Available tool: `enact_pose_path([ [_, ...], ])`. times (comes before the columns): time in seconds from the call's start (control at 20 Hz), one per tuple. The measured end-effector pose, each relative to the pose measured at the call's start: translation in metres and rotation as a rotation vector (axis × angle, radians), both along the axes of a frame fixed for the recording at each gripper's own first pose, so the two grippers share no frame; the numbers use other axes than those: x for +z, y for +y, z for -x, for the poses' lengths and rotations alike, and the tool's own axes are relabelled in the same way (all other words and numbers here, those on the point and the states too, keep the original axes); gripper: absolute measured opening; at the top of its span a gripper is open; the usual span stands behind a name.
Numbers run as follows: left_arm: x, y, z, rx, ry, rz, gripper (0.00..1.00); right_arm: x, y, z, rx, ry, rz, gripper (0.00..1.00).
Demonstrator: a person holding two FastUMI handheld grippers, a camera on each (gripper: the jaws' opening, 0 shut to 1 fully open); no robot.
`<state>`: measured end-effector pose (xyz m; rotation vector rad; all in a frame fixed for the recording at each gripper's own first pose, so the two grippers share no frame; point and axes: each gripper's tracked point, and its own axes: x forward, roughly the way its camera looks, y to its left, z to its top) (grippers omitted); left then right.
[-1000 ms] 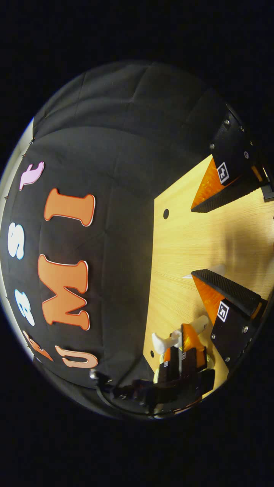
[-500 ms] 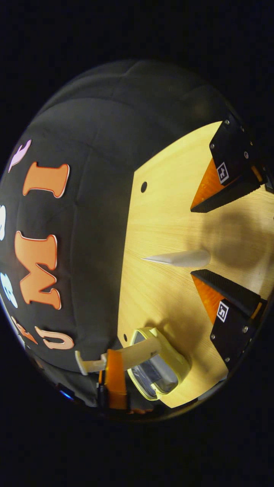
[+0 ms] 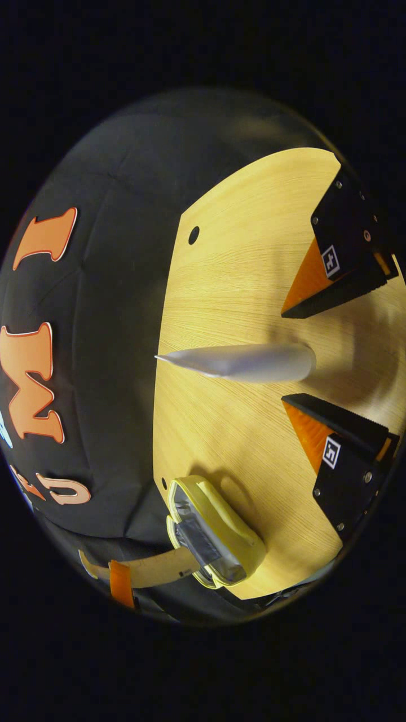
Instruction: First open the suitcase, pack the skin care products into it, and then close the suitcase.
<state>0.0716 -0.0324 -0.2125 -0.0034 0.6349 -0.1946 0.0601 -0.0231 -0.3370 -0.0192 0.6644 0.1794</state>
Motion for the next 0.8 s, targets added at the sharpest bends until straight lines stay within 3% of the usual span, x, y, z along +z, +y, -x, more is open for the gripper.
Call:
enact_pose_path([
  [0.3,-0.002,0.039,0.005,0.069,0.026,-0.029,0.59,-0.012,0.009,-0.009,-0.007,0.021,-0.020,0.63],
  [0.35,-0.004,0.045,0.006,0.069,0.031,-0.030,0.59,-0.012,0.011,-0.011,-0.014,0.026,-0.026,0.55],
  [0.55,-0.017,0.064,0.005,0.060,0.052,-0.012,0.59,-0.005,0.017,-0.007,-0.059,0.055,-0.066,0.49],
  [0.8,-0.040,0.087,0.000,0.016,0.097,0.013,0.59,0.041,0.039,-0.007,-0.070,0.020,-0.085,0.48],
])
